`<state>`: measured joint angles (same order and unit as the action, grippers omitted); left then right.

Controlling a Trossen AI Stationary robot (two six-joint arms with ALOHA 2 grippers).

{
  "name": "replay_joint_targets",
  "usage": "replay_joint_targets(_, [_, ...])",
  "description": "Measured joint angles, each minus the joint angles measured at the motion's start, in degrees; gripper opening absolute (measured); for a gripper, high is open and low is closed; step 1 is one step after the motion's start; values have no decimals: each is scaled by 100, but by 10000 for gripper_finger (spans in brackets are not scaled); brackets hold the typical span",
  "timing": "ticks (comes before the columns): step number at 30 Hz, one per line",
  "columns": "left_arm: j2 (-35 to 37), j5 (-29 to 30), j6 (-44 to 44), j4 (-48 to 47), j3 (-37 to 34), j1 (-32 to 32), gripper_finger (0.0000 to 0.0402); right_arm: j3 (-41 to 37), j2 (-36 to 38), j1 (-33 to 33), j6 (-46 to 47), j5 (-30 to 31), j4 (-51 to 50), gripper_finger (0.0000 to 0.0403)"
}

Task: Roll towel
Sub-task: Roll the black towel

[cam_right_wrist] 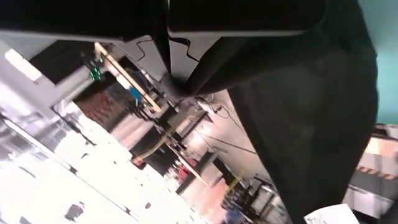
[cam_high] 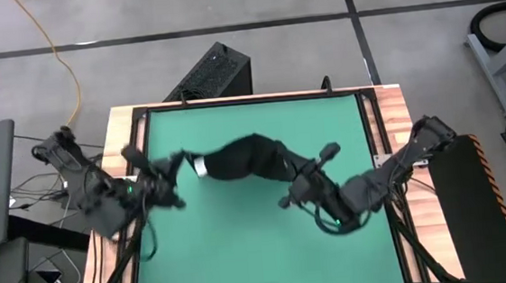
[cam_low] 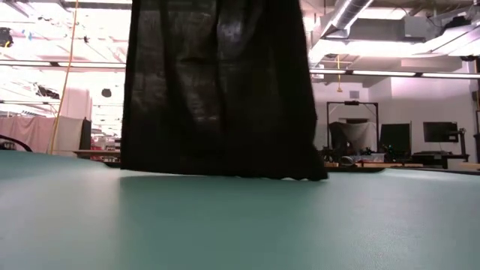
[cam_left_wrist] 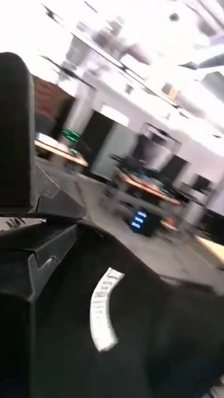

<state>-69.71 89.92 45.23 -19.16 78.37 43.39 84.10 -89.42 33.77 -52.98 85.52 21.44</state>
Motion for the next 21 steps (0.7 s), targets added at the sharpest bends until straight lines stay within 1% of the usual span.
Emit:
replay_joint_targets(2, [-226, 11, 609, 636, 108, 237, 0, 270, -113, 197, -74, -5, -82, 2])
replay_joint_targets(3, [-317, -13, 761, 772, 242, 330, 0, 425, -166, 274, -147, -21, -126, 2])
replay_joint_targets(6, [-500, -12, 852, 537, 815, 475, 0, 809, -210, 398, -426, -129, -219, 2])
replay_joint_targets(8, [-503, 5, 833, 220, 1188, 471, 0, 974, -186, 341, -608, -138, -319, 2])
replay_joint_targets(10, [-399, 10, 616, -120, 1435, 411, 0, 994, -90, 185, -690, -140, -405, 2])
replay_joint_targets(12, [-201, -2, 216, -513, 1526, 221, 0, 994, 17, -76, -647, -106, -604, 2])
replay_joint_targets(14, [82, -6, -467, -1150, 1532, -55, 0, 994, 127, -397, -411, 27, -1007, 2])
replay_joint_targets(16, [389, -115, -1573, -2176, 1535, -333, 0, 994, 205, -767, -16, 210, -1592, 4])
replay_joint_targets(18, [697, -640, -2943, -3337, 1535, -648, 0, 994, 220, -1158, 551, 343, -2326, 5])
replay_joint_targets(21, [1053, -1561, -4948, -4965, 1530, -1249, 0, 994, 200, -1699, 1748, 294, -3615, 4])
